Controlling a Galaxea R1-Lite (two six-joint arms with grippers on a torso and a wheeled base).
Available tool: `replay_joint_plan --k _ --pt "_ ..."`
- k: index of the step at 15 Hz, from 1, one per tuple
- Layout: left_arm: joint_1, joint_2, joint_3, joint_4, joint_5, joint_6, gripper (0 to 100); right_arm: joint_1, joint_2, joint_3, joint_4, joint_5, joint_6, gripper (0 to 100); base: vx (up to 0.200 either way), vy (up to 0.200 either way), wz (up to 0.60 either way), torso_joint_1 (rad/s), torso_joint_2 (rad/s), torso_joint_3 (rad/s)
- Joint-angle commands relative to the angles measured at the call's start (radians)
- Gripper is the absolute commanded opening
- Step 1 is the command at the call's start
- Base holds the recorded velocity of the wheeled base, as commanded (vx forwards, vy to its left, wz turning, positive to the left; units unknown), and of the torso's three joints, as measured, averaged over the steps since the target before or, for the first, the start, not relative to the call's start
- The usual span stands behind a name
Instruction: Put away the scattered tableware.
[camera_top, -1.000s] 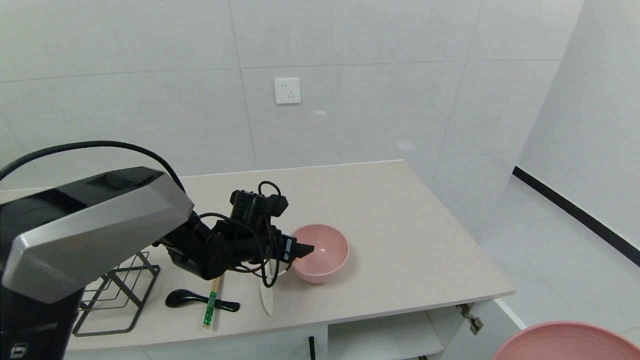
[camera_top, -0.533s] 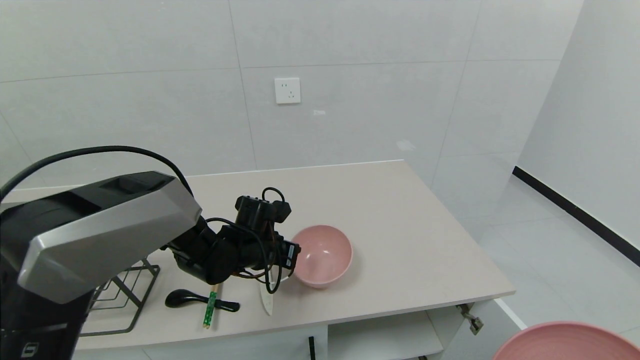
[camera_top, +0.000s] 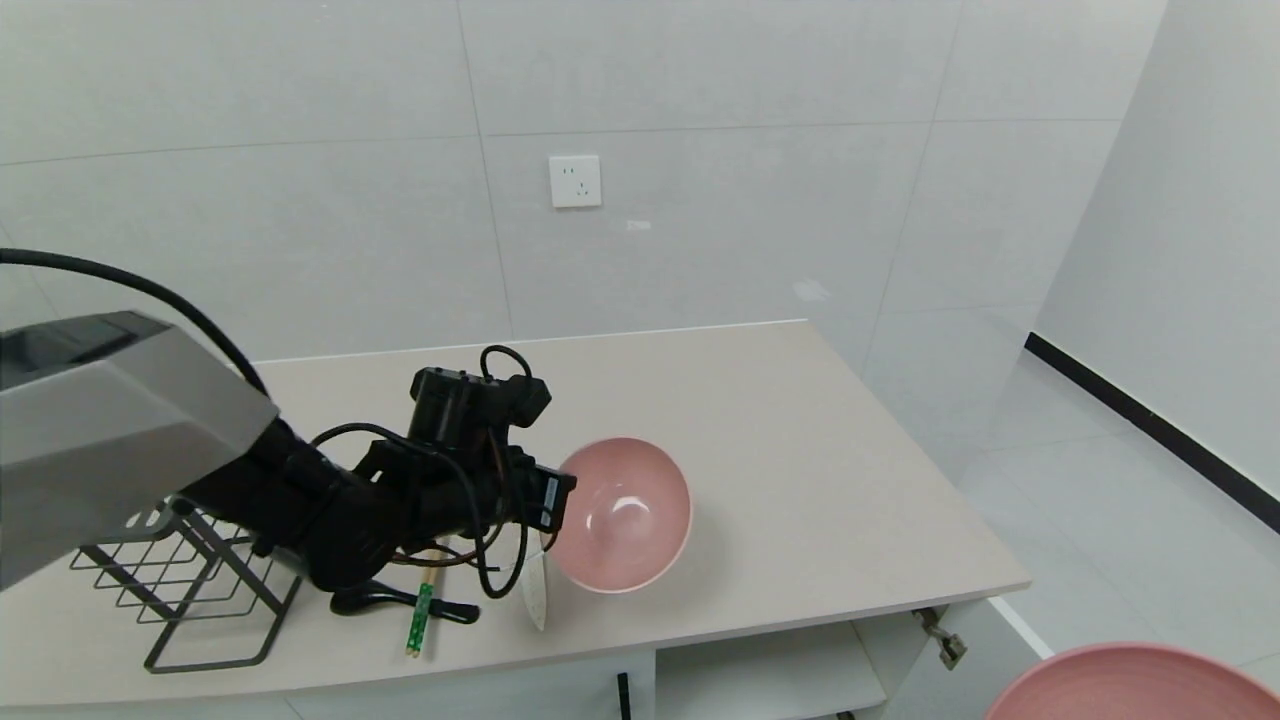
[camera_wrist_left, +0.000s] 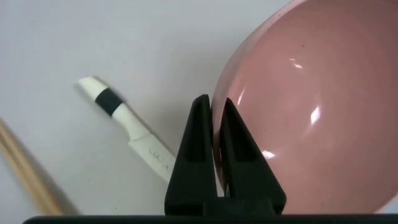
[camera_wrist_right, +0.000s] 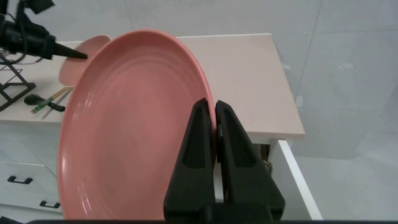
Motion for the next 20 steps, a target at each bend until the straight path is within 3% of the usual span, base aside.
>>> replay_joint_plan --k 1,2,6,11,14,15,17,18,20 --pt "0.009 -0.153 0.094 -0.012 0.000 0.000 0 -0.001 0.003 0.000 0.000 0.001 0.000 0 0.000 0.000 0.00 0.000 0.00 0.000" --pt "0.026 -0.258 0.230 -0.105 -0.001 0.000 0 -0.001 0.003 0.000 0.000 0.001 0.002 0 0.000 0.000 0.00 0.000 0.00 0.000" --pt "0.057 -0.473 0.529 -0.308 -0.003 0.004 0 -0.001 0.003 0.000 0.003 -0.036 0.003 0 0.000 0.000 0.00 0.000 0.00 0.000" --pt "0.081 -0.800 0.707 -0.303 -0.001 0.004 0 -0.001 0.003 0.000 0.003 -0.038 0.000 0 0.000 0.000 0.00 0.000 0.00 0.000" --pt "0.138 -0.987 0.793 -0.302 -0.003 0.003 0 -0.001 0.003 0.000 0.003 -0.039 0.005 0 0.000 0.000 0.00 0.000 0.00 0.000" --pt "0.172 -1.071 0.821 -0.280 -0.003 0.003 0 -0.001 0.003 0.000 0.004 -0.041 0.005 0 0.000 0.000 0.00 0.000 0.00 0.000" --pt "0.195 -1.225 0.821 -0.113 -0.003 -0.005 0 0.000 0.003 0.000 0.003 -0.039 0.002 0 0.000 0.000 0.00 0.000 0.00 0.000" --pt "0.215 -1.383 0.821 0.093 -0.008 -0.002 0 0.000 0.002 0.000 0.003 -0.035 -0.003 0 0.000 0.000 0.00 0.000 0.00 0.000" --pt "0.296 -1.641 0.821 0.380 -0.020 0.004 0 0.000 0.002 0.000 0.003 -0.033 0.002 0 0.000 0.000 0.00 0.000 0.00 0.000"
